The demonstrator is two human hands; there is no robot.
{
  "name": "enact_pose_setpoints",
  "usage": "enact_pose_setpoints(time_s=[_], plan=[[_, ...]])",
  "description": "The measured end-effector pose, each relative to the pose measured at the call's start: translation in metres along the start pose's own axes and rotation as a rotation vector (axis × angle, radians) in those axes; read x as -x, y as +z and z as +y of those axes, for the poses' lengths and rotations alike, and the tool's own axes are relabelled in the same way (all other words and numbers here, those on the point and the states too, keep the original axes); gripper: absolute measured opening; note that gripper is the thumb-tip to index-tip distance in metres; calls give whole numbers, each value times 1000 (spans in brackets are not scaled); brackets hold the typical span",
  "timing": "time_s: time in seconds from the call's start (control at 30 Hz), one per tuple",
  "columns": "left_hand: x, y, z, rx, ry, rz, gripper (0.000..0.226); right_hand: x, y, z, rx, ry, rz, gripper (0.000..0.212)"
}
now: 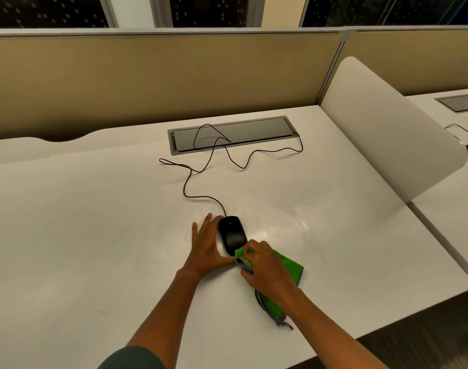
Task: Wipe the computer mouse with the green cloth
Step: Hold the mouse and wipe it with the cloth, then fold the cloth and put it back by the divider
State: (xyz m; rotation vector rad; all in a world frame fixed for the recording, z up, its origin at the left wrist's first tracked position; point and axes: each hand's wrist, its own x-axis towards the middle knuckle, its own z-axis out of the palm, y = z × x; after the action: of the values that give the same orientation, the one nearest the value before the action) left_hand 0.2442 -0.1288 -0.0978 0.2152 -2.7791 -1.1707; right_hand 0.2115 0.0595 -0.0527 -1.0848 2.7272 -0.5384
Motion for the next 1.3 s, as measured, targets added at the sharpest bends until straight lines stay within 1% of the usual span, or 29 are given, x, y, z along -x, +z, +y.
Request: enact_pose_setpoints(time_s=[0.07, 0.17, 0.27, 0.33, 0.4, 0.43, 0.5, 0.57, 0.63, 0.73, 0.77, 0.8, 0.87, 0.93, 1.0, 1.07, 1.13, 1.17, 1.23, 1.3], plan=[[-1, 0, 0, -17, -15, 0, 119, 2, -2, 5, -12, 71, -4, 29], [-1, 0, 0, -7, -30, -10, 119, 1, -10, 15, -62, 115, 48, 26], [-2, -1, -1, -13, -47, -34, 126, -5, -27, 22, -208, 166, 131, 22], [-1, -2, -1, 0, -59, -48, 132, -9, -42, 25, -337, 221, 219, 18], [0, -4, 0, 13, -70, -60, 136, -13, -55, 28, -525, 320, 305, 18], [0, -5, 1, 17, -73, -63, 137, -16, -62, 29, -643, 384, 315, 19], [-1, -10, 6, 33, -85, -70, 137, -20, -74, 33, -930, 478, 279, 18], [-4, -18, 14, 96, -122, -82, 134, -23, -85, 35, -1174, 507, 246, 16], [-8, -29, 27, 225, -180, -71, 124, -24, -94, 35, -1358, 513, 212, 17], [-16, -47, 52, 515, -263, -53, 97, -27, -101, 31, -1551, 514, 137, 28], [-20, -53, 60, 625, -289, -91, 86, -29, -103, 29, -1592, 507, 111, 33], [-23, -59, 68, 736, -311, -164, 77, -31, -105, 27, -1632, 497, 87, 36], [-28, -68, 79, 897, -345, -340, 67, -37, -106, 22, -1712, 487, 56, 42], [-31, -76, 84, 1001, -373, -434, 58, -42, -107, 20, -1788, 508, 44, 47], [-33, -81, 86, 1063, -389, -443, 49, -47, -107, 19, -1826, 572, 6, 54], [-33, -84, 86, 1084, -387, -411, 37, -50, -105, 20, -1845, 639, -84, 66], [-32, -85, 85, 1074, -402, -370, 21, -50, -101, 23, -1858, 657, -140, 76], [-31, -85, 83, 1072, -419, -347, 17, -50, -100, 24, -1870, 649, -161, 78], [-30, -81, 79, 1065, -450, -302, 15, -47, -97, 25, -1915, 616, -217, 73], [-28, -78, 76, 1032, -474, -256, 16, -42, -93, 24, -1925, 612, -254, 60]])
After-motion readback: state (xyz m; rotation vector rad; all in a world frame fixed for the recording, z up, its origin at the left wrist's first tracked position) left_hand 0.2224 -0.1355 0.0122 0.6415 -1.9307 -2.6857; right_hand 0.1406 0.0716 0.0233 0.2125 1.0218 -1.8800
